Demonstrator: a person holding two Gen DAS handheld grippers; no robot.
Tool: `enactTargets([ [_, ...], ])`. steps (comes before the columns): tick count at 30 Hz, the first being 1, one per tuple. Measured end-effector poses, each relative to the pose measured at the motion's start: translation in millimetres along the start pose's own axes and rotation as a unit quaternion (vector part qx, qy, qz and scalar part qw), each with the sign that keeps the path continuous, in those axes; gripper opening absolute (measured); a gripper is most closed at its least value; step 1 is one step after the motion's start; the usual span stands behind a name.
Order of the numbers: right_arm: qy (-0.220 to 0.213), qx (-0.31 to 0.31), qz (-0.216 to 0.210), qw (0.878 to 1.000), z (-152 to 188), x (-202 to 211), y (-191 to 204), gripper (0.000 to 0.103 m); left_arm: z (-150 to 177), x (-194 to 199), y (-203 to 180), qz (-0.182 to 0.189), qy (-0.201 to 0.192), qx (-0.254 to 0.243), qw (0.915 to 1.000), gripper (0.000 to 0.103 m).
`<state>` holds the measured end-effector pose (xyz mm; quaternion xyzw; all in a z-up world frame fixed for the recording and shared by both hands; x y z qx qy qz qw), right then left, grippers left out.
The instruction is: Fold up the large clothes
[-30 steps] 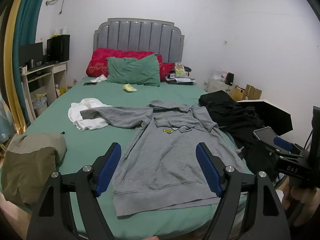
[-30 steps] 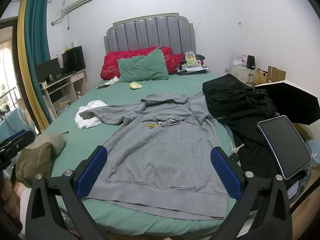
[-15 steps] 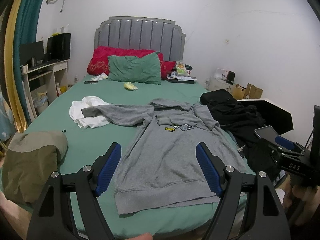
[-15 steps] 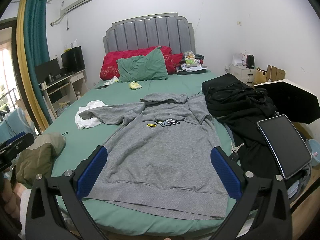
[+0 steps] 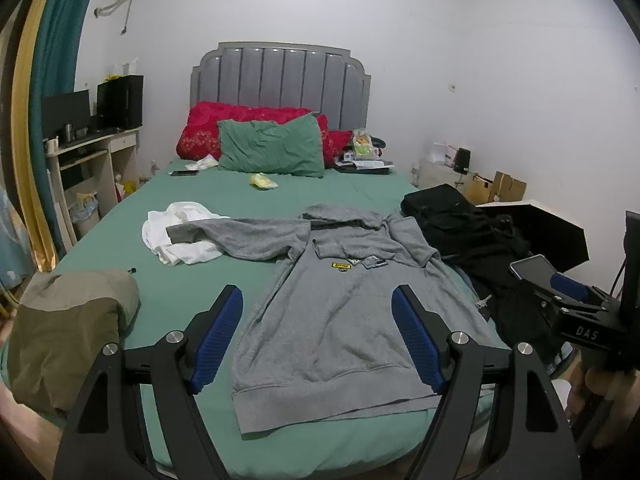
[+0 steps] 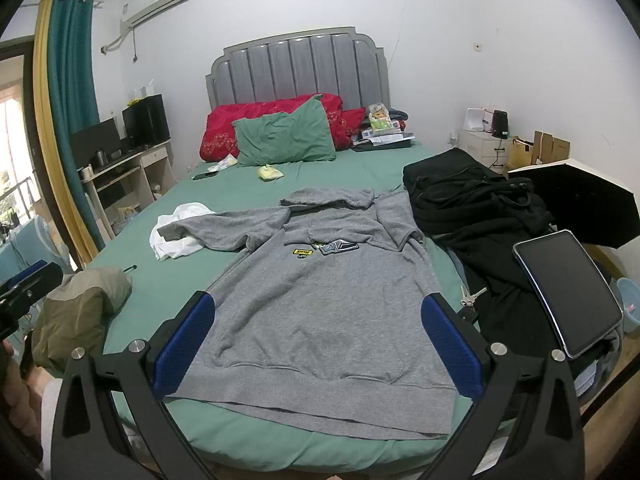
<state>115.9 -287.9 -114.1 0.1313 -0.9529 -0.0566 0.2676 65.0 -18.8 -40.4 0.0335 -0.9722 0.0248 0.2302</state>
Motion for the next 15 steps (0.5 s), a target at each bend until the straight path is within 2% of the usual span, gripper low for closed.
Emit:
enactTargets([
  [15, -0.001, 0.0, 0.0, 1.0, -0.1, 0.6, -0.4, 0.102, 0.8, 1.4, -0.1, 0.001, 0.0, 0.0, 1.0, 0.08],
])
Point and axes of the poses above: each gripper's, at about its wrist camera, not at the fingertips, and x roughly against the way its jaws point, y to its left, z to its underside, the point moved 7 cm from there along -x, roughly the way its jaws point, and after that the axes turned 3 degrees about -x, right-handed, at the moved point
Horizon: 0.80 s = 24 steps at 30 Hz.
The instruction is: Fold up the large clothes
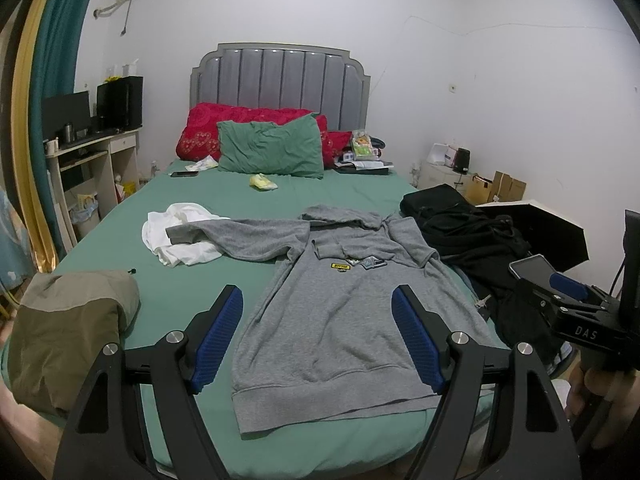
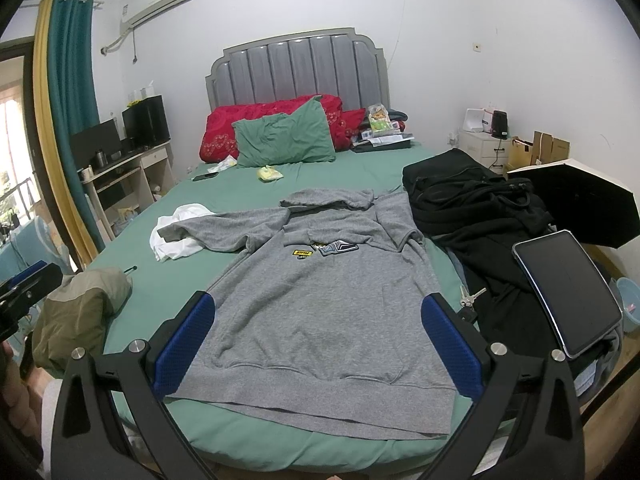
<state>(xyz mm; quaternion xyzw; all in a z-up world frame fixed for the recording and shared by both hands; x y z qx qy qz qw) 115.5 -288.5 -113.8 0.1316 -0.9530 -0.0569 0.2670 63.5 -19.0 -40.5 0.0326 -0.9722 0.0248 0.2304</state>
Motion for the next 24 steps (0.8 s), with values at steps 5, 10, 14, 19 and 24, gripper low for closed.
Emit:
enactTargets([
  [5, 0.0, 0.0, 0.0, 1.0, 0.3, 0.0, -0.2, 0.102, -0.2, 0.1, -0.4, 0.0, -0.001, 0.0, 1.0, 0.08],
  [10, 0.001, 0.0, 0.0, 1.0, 0.7, 0.2, -0.6, 0.102, -0.6, 0.3, -1.5, 0.0, 0.0, 0.001, 1.0, 0.08],
  [14, 0.001, 0.0, 0.0, 1.0, 0.9, 0.0, -0.9, 0.102, -0.5, -0.2, -2.7, 0.001, 0.0, 0.0, 1.0, 0.08],
  [19, 0.001, 0.0, 0.0, 1.0, 1.1, -0.3, -1.2, 0.102, -0.9, -2.0, -6.1, 0.002, 0.002, 0.001, 1.0, 0.08],
  [24, 0.006, 0.0, 0.002, 1.0, 4.3, -2.8, -4.6, 0.102, 1.1, -4.3, -6.9, -0.001, 0.012, 0.003, 0.9999, 0.08],
])
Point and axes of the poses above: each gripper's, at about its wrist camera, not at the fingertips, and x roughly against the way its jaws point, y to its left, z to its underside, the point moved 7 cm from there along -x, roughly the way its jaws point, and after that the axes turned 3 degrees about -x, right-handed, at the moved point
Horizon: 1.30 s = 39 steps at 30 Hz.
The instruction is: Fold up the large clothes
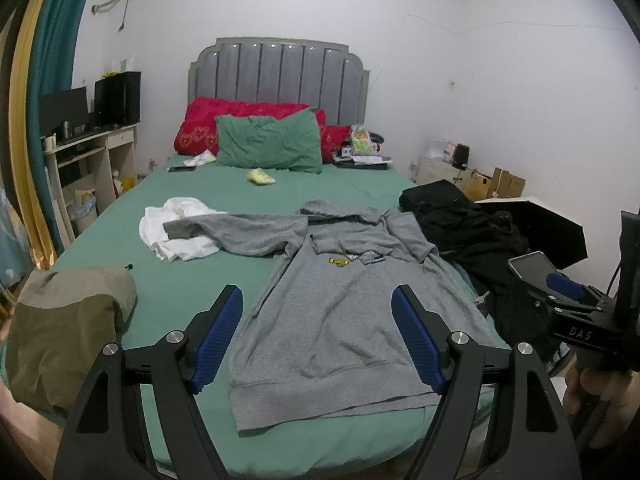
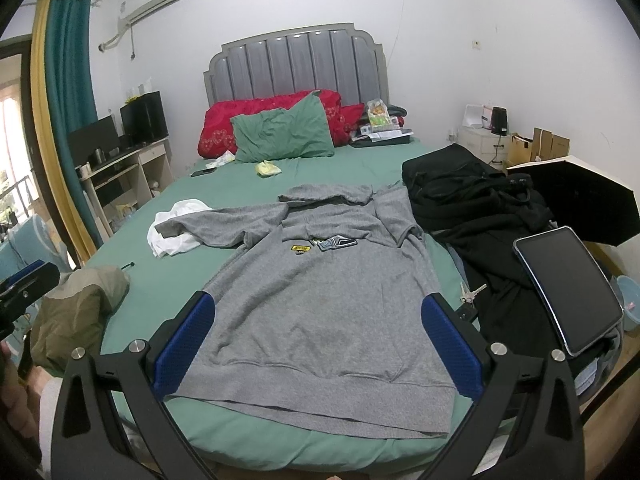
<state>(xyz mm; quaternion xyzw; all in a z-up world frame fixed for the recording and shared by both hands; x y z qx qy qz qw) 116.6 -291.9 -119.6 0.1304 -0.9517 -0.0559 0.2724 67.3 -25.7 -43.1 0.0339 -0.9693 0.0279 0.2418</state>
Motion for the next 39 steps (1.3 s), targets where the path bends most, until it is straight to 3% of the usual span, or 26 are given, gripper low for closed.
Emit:
enactTargets([
  [4, 0.01, 0.0, 0.002, 1.0, 4, -12, -2, 0.102, 0, -9, 2, 0.004, 0.007, -0.002, 1.0, 0.08],
  [8, 0.032, 0.012, 0.003, 0.999, 8, -38, -2, 0.102, 4, -44, 17, 0.014, 0.029, 0.005, 0.9995, 0.08],
  [14, 0.066, 0.098, -0.001, 0.993, 5, -108, 19, 0.101, 8, -141, 60, -0.003, 0.069, 0.012, 0.9975, 0.08],
  [20, 0.097, 0.164, -0.027, 0.981, -18, -204, 60, 0.082, 5, -232, 126, -0.031, 0.086, 0.028, 0.9954, 0.08],
  [24, 0.098, 0.219, -0.062, 0.969, -41, -273, 126, 0.073, 26, -272, 188, -0.058, 0.108, 0.071, 0.99, 0.08],
  [27, 0.085, 0.279, -0.095, 0.952, -51, -324, 203, 0.07, 56, -287, 236, -0.087, 0.15, 0.113, 0.9784, 0.08],
  [32, 0.08, 0.355, -0.143, 0.92, -52, -404, 333, 0.067, 73, -302, 282, -0.086, 0.192, 0.159, 0.9647, 0.08],
  [35, 0.111, 0.367, -0.167, 0.908, -41, -449, 392, 0.067, 75, -304, 299, -0.091, 0.201, 0.18, 0.9586, 0.08],
  [39, 0.133, 0.421, -0.137, 0.887, -19, -512, 440, 0.067, 75, -301, 316, -0.09, 0.2, 0.2, 0.9549, 0.08],
])
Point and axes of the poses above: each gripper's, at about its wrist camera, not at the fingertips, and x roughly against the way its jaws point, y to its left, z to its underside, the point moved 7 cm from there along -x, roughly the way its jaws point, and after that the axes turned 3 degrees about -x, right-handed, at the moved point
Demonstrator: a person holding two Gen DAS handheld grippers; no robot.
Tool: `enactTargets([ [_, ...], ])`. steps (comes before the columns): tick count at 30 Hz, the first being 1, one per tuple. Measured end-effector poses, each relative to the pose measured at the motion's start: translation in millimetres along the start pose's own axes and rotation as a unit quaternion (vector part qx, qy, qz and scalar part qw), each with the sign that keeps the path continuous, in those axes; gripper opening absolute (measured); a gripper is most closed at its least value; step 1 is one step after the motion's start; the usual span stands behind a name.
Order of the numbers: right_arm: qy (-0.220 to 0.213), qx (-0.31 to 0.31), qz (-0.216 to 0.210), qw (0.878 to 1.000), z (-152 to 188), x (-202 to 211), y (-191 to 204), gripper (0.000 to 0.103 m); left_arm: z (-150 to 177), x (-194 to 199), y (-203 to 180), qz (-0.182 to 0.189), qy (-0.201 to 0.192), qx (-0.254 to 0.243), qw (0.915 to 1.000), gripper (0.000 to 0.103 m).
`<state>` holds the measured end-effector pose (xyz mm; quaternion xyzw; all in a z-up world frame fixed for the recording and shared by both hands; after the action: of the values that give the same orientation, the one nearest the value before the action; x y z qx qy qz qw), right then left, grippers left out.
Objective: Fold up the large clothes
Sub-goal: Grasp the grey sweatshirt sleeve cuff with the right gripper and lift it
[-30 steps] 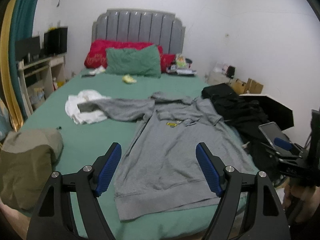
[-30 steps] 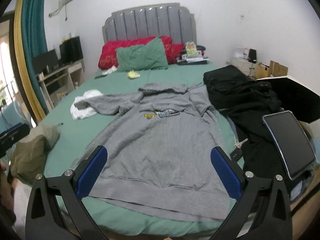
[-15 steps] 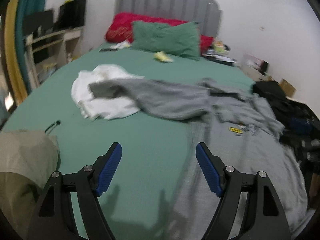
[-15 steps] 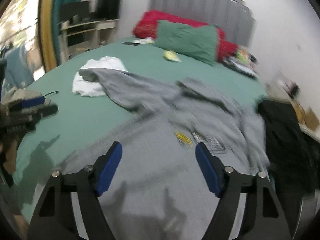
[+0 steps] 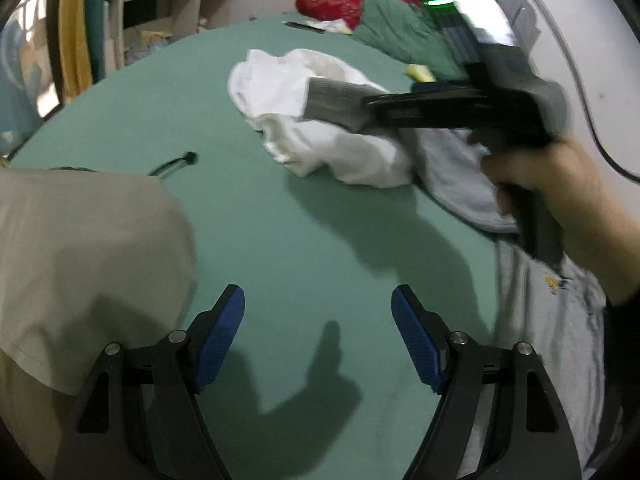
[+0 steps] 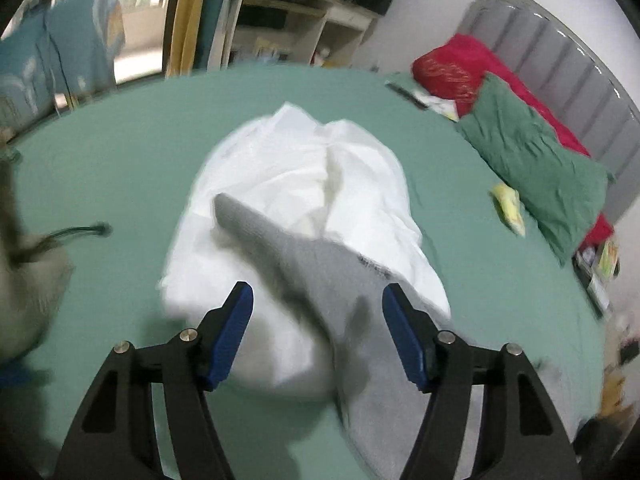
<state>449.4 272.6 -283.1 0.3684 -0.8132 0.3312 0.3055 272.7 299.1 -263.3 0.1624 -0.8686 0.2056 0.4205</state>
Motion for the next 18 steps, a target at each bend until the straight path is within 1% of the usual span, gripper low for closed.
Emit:
enactTargets([
  [1, 0.006, 0.013, 0.014, 1.0, -3, -11, 0, 0.06, -1, -2, 1, 0.009, 0.006, 0.007, 0.9999, 0.08],
  [2, 0.007, 0.026, 0.015, 1.0, -6, -21, 1, 0.037, -1, -2, 0, 0.011, 0.003, 0.01, 0.9999, 0.08],
  [3, 0.012, 0.022, 0.005, 1.0, -8, -28, 0, 0.009, -2, -2, -1, 0.005, 0.0, 0.01, 0.9999, 0.08],
  [4, 0.019, 0.003, 0.013, 1.0, -7, -31, -9, 0.009, -1, -3, -1, 0.004, 0.002, 0.01, 0.9999, 0.08],
  [5, 0.001, -0.031, 0.006, 0.999, -8, -22, -23, 0.009, 0, -4, -3, 0.009, 0.006, 0.012, 0.9999, 0.08],
  [6, -0.022, -0.05, 0.008, 0.998, -11, -10, -34, 0.008, 1, -4, -7, 0.016, 0.008, 0.014, 0.9997, 0.08],
  [7, -0.051, -0.068, 0.028, 0.996, -14, 7, -51, 0.008, 2, -4, -13, 0.021, 0.009, 0.012, 0.9997, 0.08],
  [8, -0.083, -0.094, 0.043, 0.991, -12, 32, -77, 0.008, 3, -2, -18, 0.024, 0.009, 0.007, 0.9996, 0.08],
  [10, -0.12, -0.14, 0.08, 0.98, 1, 74, -129, 0.008, 6, -1, -34, 0.031, 0.006, -0.011, 0.9995, 0.08],
  [12, -0.136, -0.2, 0.107, 0.964, 33, 115, -193, 0.008, 9, -2, -51, 0.034, 0.009, -0.028, 0.999, 0.08],
  [13, -0.138, -0.225, 0.13, 0.956, 56, 136, -227, 0.008, 10, -3, -59, 0.038, 0.01, -0.035, 0.9986, 0.08],
  [15, -0.137, -0.257, 0.172, 0.941, 100, 166, -274, 0.008, 15, -4, -79, 0.049, 0.013, -0.056, 0.9972, 0.08],
  [16, -0.133, -0.274, 0.191, 0.933, 126, 180, -297, 0.008, 18, -5, -89, 0.051, 0.013, -0.069, 0.9962, 0.08],
  [17, -0.127, -0.297, 0.213, 0.922, 164, 198, -321, 0.008, 20, -5, -97, 0.054, 0.014, -0.078, 0.9954, 0.08],
  [18, -0.118, -0.313, 0.226, 0.915, 192, 207, -337, 0.008, 22, -6, -105, 0.059, 0.015, -0.084, 0.9946, 0.08],
])
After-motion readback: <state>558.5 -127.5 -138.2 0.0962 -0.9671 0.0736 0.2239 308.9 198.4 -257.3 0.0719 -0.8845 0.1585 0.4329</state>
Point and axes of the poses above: each gripper's, at about its wrist camera, not at the fingertips, and x roughly against the way its jaws point, y to its left, z to its underside, the point moved 7 cm from there along -x, roughly the way its jaws point, and after that the axes turned 3 degrees about -x, right-handed, at the moved point
